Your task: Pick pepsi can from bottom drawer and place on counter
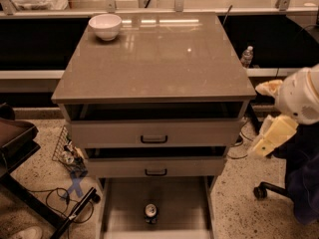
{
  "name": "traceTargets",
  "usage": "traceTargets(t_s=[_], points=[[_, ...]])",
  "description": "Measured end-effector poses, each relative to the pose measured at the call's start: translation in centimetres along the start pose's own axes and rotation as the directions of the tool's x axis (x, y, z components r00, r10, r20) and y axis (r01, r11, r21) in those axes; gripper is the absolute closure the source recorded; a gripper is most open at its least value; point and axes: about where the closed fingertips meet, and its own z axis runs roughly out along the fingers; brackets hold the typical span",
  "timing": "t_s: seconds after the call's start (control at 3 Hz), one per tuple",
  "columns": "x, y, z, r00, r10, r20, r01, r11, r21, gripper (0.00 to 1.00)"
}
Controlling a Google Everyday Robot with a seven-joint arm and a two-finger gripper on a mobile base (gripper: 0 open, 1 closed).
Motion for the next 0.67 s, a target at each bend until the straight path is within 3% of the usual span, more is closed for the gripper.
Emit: traceTargets(t_s=[0.33, 0.67], points=[[3.0, 0.2, 4.8, 0.979, 0.068, 0.19, -0.069, 0.9976, -0.005, 0.0], [7.2, 1.5, 8.7, 0.876, 0.119, 0.468, -0.127, 0.9918, -0.015, 0.0]])
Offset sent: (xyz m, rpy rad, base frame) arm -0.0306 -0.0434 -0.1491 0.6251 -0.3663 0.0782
